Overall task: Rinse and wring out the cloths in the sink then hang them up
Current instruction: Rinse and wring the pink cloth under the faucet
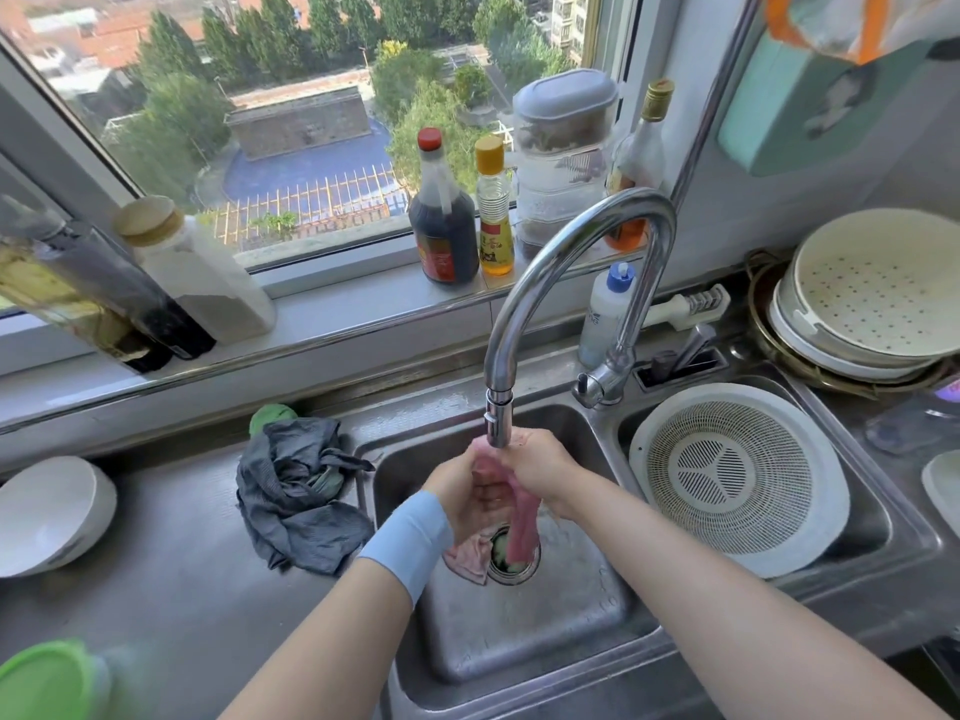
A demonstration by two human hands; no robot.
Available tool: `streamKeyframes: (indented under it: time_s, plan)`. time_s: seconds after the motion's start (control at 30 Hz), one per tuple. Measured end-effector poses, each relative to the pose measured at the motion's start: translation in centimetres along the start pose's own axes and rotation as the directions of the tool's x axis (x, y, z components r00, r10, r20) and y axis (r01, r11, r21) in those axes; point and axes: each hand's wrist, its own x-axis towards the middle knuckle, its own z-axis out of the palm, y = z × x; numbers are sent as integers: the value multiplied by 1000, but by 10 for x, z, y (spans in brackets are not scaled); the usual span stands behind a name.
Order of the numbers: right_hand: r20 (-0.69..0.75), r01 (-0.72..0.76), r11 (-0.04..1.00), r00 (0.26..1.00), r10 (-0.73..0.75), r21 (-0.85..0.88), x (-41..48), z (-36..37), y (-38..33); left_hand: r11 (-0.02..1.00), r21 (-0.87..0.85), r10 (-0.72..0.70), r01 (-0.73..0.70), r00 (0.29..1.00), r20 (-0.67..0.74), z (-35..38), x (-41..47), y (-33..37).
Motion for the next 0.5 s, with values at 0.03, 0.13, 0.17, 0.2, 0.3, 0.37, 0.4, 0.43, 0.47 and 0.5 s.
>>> streamKeyframes:
  time_s: [0.03,0.13,0.17,0.2,0.3,0.37,0.4,0.43,0.47,0.5]
  plan:
    - [32,8,1000,999,-7,-11,-2,0,1,985,-172,-1,7,999,34,2,1,-1]
    - [191,31,995,981,-14,-90,-8,-8,5,939,-344,17,-17,1000,-4,4,6,3]
    - [203,33,989,979,-4,-141,-11,-13,5,948,-318,10,-18,1000,-27,4,5,5]
    - [181,29,983,984,5,-183,-13,-17,7,958,-287,5,-18,999,-48,4,5,5]
    - [-36,-133,980,991,129,-146,-14,-24,15,978,-202,33,-54,994,-107,5,6,3]
    - [-98,-251,968,964,248,-21,-13,-20,23,983,-171,53,-74,991,-127,6,7,1]
    - [-57,-289,954,954,294,83,-13,-16,25,983,-164,60,-80,991,-121,7,7,0]
    - [29,-305,925,952,306,227,-12,-12,26,983,-162,66,-85,991,-115,8,6,-1]
    - [105,-300,885,954,281,356,-12,-7,25,984,-145,85,-103,988,-125,9,5,-2]
    - [115,-278,870,961,253,406,-10,-3,24,985,-93,131,-146,980,-150,9,5,-3]
